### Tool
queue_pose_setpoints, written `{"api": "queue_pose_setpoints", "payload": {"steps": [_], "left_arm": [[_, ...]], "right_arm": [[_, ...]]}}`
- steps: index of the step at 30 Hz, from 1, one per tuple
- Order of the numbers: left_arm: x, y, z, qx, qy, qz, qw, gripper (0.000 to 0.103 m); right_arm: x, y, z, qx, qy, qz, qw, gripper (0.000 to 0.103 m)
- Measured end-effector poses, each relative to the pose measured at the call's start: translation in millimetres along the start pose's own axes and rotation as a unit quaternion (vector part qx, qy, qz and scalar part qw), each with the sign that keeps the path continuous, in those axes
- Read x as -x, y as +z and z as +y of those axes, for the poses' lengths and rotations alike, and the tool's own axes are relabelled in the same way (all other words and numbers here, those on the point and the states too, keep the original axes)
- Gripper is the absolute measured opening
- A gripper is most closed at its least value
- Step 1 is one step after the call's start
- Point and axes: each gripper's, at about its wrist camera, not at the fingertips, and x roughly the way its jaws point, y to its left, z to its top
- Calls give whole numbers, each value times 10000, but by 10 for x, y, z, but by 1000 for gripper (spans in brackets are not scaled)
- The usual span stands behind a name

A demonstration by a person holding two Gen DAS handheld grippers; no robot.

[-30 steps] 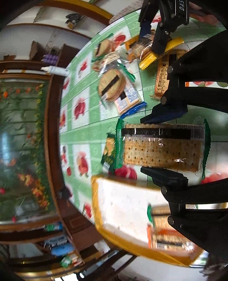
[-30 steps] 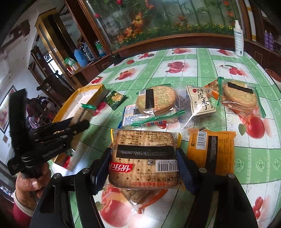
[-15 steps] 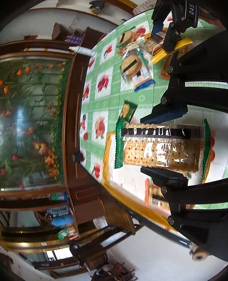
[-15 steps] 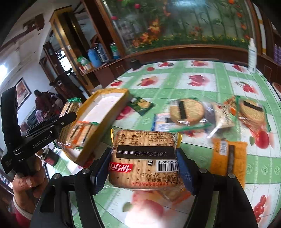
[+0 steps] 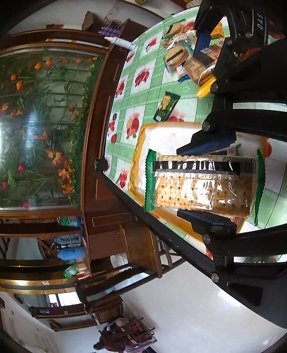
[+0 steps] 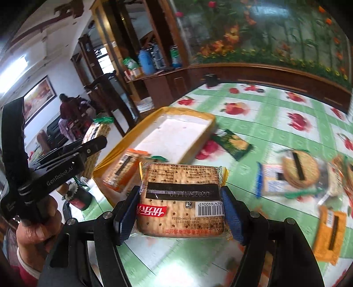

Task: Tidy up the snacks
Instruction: 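Carry both packs into the yellow-edged tray and open both tools to release them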

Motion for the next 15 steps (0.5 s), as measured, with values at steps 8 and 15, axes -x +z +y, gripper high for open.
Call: {"api": "queue_pose_setpoints", "payload": {"steps": [8, 15], "left_arm": [[-186, -31, 247, 220, 92, 133, 9996, 46], [-502, -107, 388, 403, 87, 494, 9979, 46]], "right_arm": [[-367, 149, 331, 254, 194, 97, 9994, 72], [-805, 286, 448, 233, 317, 250, 9989, 72]]}}
